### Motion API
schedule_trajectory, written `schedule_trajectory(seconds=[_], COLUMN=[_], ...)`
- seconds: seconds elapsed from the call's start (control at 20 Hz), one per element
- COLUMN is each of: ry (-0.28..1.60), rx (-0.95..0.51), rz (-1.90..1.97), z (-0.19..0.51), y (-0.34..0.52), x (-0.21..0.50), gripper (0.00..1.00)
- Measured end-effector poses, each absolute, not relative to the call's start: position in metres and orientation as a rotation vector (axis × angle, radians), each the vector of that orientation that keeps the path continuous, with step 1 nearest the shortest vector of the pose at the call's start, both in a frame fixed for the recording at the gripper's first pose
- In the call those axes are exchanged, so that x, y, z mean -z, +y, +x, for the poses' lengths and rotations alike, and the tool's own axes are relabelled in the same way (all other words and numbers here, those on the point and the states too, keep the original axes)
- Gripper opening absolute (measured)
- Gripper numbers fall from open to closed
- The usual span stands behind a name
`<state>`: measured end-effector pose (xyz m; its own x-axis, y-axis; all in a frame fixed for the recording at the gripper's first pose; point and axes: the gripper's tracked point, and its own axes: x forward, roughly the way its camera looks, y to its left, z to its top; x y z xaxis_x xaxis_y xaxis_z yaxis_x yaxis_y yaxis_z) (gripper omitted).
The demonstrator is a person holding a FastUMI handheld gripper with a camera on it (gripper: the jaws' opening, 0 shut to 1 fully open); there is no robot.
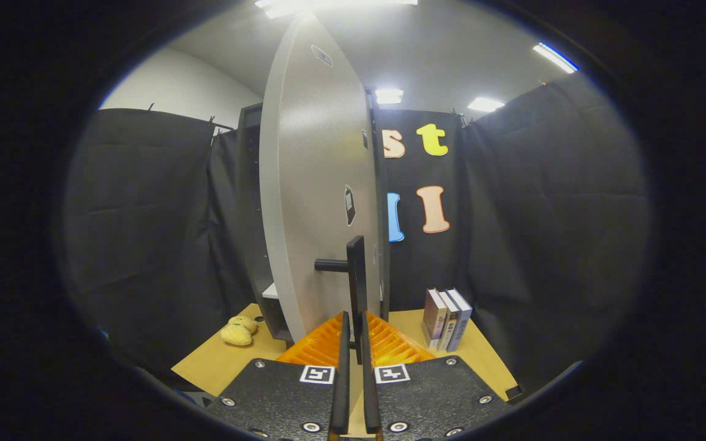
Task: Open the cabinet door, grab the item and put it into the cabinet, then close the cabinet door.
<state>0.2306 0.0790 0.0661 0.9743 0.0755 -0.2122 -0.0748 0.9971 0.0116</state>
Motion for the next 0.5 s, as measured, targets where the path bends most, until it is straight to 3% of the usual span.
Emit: schedule_trajectory(seconds=[0.25, 0.5], ry=[0.199, 0.201], rx=[0.065, 0.047], rz=[-0.008, 0.037], z=[0.242, 0.236], y=[0.012, 0.008], x=[-0.07, -0.067], gripper=[0.09, 0.03])
